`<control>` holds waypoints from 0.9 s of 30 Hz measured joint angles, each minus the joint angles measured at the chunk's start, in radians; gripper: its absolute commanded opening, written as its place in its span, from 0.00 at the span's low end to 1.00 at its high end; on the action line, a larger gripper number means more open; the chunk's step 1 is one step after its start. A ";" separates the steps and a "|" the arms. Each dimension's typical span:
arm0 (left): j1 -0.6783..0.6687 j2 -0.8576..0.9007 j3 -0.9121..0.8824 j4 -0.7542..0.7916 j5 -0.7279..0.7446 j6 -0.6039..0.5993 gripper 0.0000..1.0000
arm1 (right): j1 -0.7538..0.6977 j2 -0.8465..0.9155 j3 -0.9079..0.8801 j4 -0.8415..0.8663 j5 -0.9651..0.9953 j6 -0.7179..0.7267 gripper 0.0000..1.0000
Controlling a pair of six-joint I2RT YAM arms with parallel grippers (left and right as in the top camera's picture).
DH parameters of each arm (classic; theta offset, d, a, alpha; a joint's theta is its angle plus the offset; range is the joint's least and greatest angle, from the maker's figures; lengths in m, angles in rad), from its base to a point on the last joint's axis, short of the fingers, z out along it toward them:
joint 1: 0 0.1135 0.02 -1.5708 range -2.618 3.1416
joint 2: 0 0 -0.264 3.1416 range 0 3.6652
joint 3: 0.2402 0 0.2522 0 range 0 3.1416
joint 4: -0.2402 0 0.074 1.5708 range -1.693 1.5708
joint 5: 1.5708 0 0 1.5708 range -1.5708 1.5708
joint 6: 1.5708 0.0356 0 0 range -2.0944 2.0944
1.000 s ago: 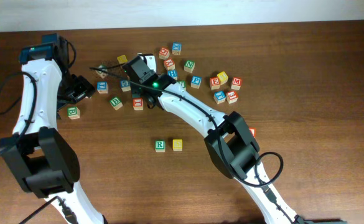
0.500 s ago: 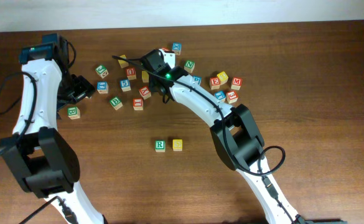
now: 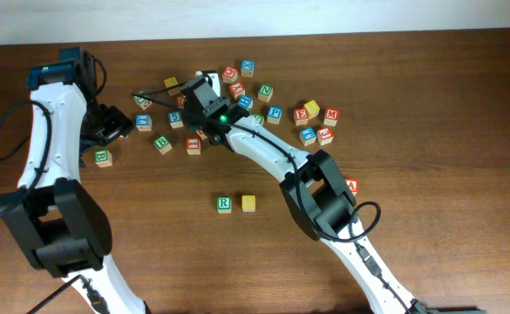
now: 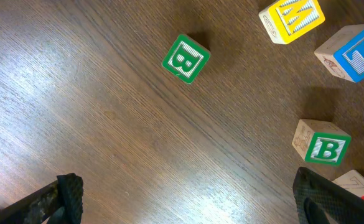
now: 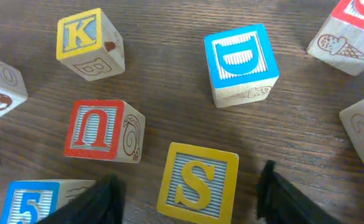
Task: Spell out RSS
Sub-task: 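Reach the right gripper into the cluster and grasp another yellow S block, then carry the S block and set it right of the first S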
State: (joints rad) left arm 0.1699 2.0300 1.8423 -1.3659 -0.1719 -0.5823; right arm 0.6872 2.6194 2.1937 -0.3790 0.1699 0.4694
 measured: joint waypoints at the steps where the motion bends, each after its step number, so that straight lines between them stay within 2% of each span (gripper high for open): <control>1: 0.000 0.000 0.000 0.000 0.000 0.000 0.99 | 0.000 0.002 0.000 0.001 0.003 0.002 0.40; 4: 0.000 0.000 0.000 0.000 0.000 0.000 0.99 | 0.000 0.003 0.000 0.004 0.024 0.003 0.31; 5: 0.000 0.000 0.000 0.000 0.000 0.000 0.99 | 0.000 0.003 0.000 0.006 0.029 0.004 0.22; 11: 0.000 0.000 0.000 0.000 0.000 0.000 0.99 | 0.000 -0.001 0.001 -0.014 0.039 0.002 0.21; 15: 0.000 0.000 0.000 0.000 0.000 0.000 0.99 | 0.000 -0.090 -0.001 -0.140 0.041 -0.026 0.21; 19: 0.000 0.000 0.000 0.001 0.000 0.000 0.99 | -0.011 -0.388 0.003 -0.454 0.089 -0.056 0.18; 20: 0.000 0.000 0.000 0.000 0.000 0.000 0.99 | -0.041 -0.534 0.015 -0.620 0.101 -0.080 0.18; 21: 0.000 0.000 0.000 -0.001 0.000 0.000 0.99 | -0.067 -0.607 0.016 -0.697 0.103 -0.082 0.18; 24: 0.000 0.000 0.000 0.000 0.000 0.000 0.99 | -0.124 -0.686 0.021 -1.028 0.049 -0.089 0.17; 27: 0.000 0.000 0.000 0.000 0.000 0.000 0.99 | -0.123 -0.685 -0.005 -1.154 -0.014 -0.089 0.17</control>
State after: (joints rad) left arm 0.1699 2.0304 1.8420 -1.3659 -0.1719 -0.5823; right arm 0.5644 1.9347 2.1883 -1.5326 0.1555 0.3809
